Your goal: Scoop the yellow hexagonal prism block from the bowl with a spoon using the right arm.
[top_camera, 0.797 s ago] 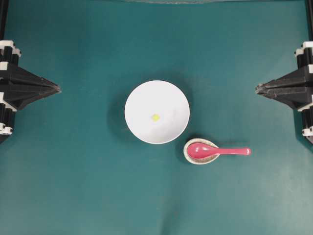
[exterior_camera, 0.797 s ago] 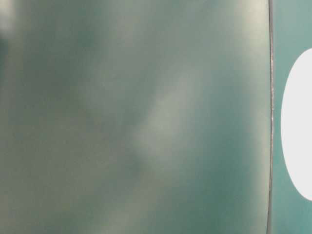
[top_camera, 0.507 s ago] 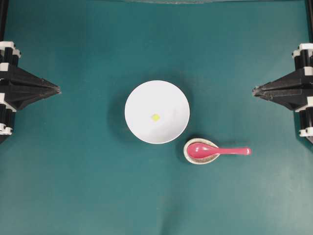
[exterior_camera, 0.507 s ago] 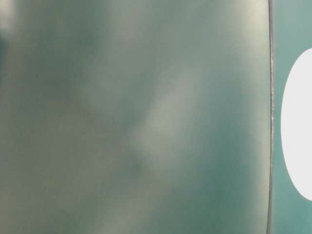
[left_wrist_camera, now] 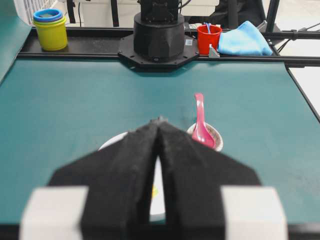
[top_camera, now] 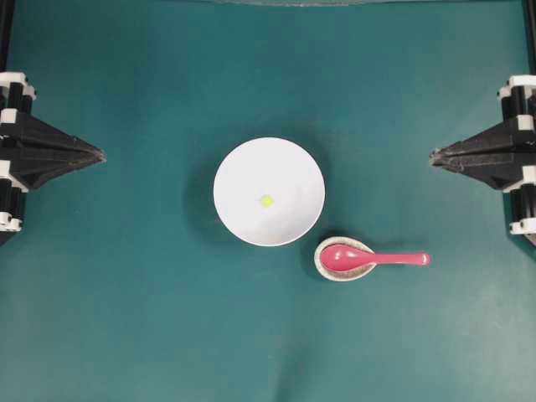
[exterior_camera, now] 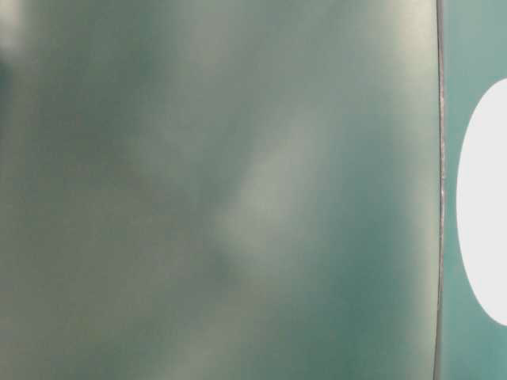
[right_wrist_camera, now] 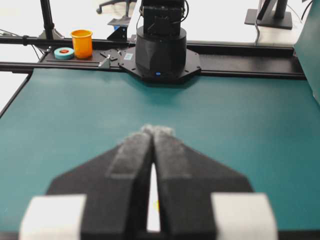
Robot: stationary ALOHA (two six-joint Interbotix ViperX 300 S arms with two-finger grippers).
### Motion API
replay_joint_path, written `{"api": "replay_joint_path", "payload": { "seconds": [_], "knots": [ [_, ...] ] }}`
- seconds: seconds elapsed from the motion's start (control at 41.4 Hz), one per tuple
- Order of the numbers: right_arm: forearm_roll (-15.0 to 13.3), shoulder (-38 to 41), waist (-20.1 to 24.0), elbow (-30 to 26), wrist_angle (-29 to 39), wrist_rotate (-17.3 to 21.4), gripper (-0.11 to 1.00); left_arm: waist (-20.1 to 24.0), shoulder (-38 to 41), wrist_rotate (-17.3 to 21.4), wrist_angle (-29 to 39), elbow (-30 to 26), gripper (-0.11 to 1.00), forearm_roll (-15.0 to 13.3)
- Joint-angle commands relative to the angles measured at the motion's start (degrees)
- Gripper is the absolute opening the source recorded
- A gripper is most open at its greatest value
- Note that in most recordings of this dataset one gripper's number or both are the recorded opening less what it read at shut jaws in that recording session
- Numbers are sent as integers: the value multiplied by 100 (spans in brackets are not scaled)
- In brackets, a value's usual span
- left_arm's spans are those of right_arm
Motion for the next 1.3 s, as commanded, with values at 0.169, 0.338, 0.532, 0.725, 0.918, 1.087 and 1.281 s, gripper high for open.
{"api": "replay_joint_path", "payload": {
  "seconds": [0.169,0.338,0.532,0.725,0.918,1.087,1.281],
  "knots": [
    [-18,88,-9,-88,-70,-44,0,9,26,0,0,-167,0,18],
    [-18,123,-9,-88,-79,-44,0,18,26,0,18,-167,0,9],
    [-18,141,-9,-97,-53,-35,0,9,26,-9,18,-167,0,18],
    [-18,167,-9,-105,-44,-18,1,9,26,-9,18,-167,0,9],
    [-9,202,-9,-105,-70,18,28,9,26,-18,18,-158,0,18],
    [35,255,-9,-202,97,35,53,9,26,-9,53,-158,0,18],
    [53,571,-9,-747,1485,70,57,18,26,-18,70,-167,0,9]
  ]
}}
